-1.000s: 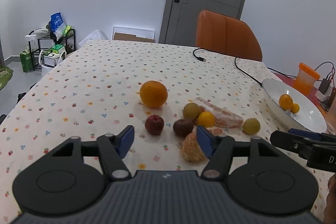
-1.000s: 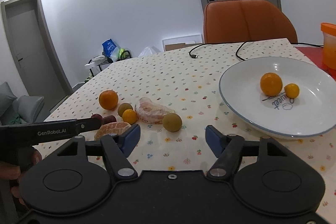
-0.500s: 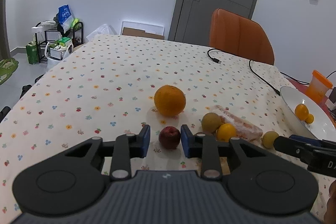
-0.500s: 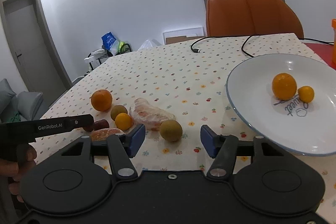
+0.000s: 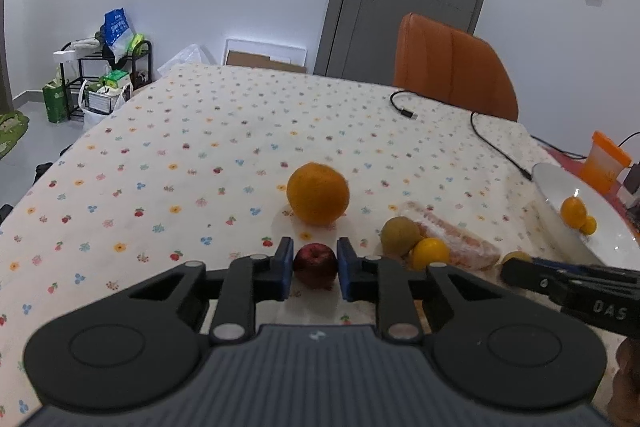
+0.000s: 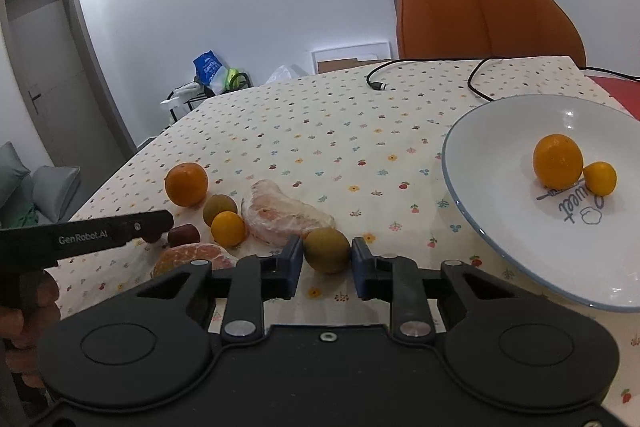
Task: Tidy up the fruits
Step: 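Grasp the green round fruit with the right tool while the left tool grasps the red plum, then carry the green fruit with the right tool while the left tool carries the red plum to the bowl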
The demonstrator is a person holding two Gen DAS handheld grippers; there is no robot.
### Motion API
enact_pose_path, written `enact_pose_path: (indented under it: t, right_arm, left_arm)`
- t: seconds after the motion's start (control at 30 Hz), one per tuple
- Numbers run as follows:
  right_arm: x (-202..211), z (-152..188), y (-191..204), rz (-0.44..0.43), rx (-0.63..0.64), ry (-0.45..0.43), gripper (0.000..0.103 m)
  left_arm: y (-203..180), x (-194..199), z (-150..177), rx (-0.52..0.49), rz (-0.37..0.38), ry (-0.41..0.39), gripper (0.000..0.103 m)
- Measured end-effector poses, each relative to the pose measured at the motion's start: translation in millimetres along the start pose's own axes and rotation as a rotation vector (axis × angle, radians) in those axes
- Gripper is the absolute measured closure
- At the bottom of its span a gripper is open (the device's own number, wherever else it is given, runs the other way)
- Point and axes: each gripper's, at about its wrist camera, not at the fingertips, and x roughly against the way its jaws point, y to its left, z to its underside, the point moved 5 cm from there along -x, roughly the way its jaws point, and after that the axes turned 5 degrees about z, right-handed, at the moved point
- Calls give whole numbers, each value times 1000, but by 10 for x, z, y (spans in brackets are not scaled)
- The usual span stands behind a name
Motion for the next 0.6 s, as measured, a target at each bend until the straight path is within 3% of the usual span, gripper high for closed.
enact_pose_path:
  t: [0.6]
  right_arm:
    - [457,16,-146,12,-28,-80,79]
  left_arm:
    - [-333,242,-29,-49,38,-39,82]
